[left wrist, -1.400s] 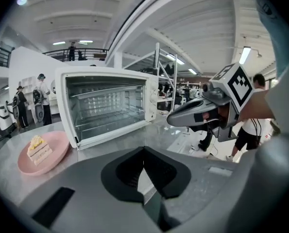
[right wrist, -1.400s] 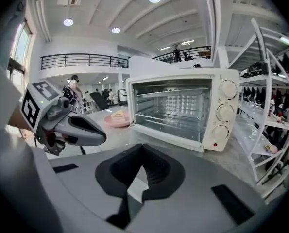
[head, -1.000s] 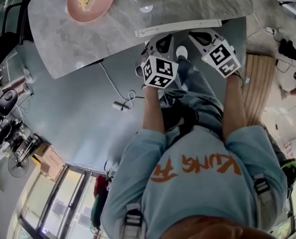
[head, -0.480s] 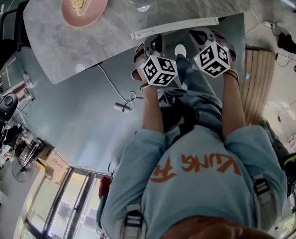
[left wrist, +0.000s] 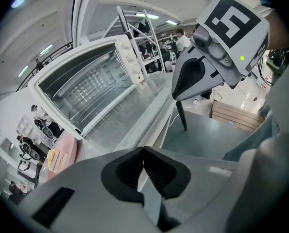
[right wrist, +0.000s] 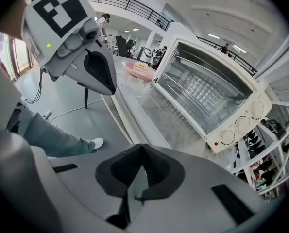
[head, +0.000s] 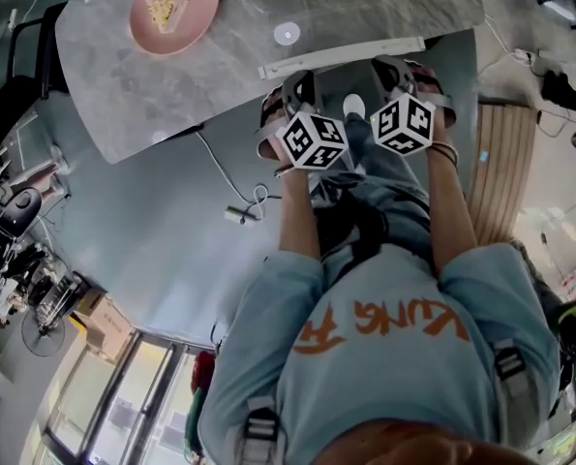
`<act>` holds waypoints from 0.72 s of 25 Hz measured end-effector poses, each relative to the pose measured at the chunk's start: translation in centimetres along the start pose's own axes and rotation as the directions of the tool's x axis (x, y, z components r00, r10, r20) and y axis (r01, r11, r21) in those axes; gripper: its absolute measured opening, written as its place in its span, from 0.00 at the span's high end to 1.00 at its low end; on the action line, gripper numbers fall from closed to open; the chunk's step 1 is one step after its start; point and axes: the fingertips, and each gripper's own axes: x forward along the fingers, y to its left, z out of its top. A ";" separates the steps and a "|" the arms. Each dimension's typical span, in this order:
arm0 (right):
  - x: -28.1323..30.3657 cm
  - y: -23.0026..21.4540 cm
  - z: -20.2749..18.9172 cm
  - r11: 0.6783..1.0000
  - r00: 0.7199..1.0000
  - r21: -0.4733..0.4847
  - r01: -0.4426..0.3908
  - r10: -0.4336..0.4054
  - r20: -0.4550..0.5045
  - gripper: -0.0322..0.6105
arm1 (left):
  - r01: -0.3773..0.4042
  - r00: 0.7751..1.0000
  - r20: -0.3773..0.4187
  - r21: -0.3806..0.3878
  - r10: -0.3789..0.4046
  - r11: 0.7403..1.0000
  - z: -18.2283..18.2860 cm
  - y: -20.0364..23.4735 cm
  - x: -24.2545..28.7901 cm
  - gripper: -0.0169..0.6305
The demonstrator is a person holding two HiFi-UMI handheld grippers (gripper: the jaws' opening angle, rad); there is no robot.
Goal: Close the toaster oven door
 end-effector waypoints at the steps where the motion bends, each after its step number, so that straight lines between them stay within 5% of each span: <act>1: -0.2 -0.1 0.1 1.000 1.000 -0.004 0.005 -0.005 0.004 0.95 | -0.007 1.000 0.001 0.006 0.007 1.000 0.1 0.1 -0.2 0.97; 6: -1.3 -0.8 0.8 0.999 0.999 -0.032 0.032 -0.031 0.033 0.95 | -0.039 0.999 0.027 0.021 0.039 0.999 1.0 0.7 -1.4 0.97; 11: -2.0 -0.8 1.4 0.996 0.999 -0.087 0.003 0.000 0.035 0.81 | -0.072 0.996 0.050 0.023 0.071 0.997 1.8 1.6 -2.5 0.97; 18: -3.6 -2.8 3.3 0.987 0.997 -0.153 0.052 -0.042 0.069 0.74 | -0.125 0.990 0.081 0.060 0.120 0.990 2.9 3.3 -4.3 0.78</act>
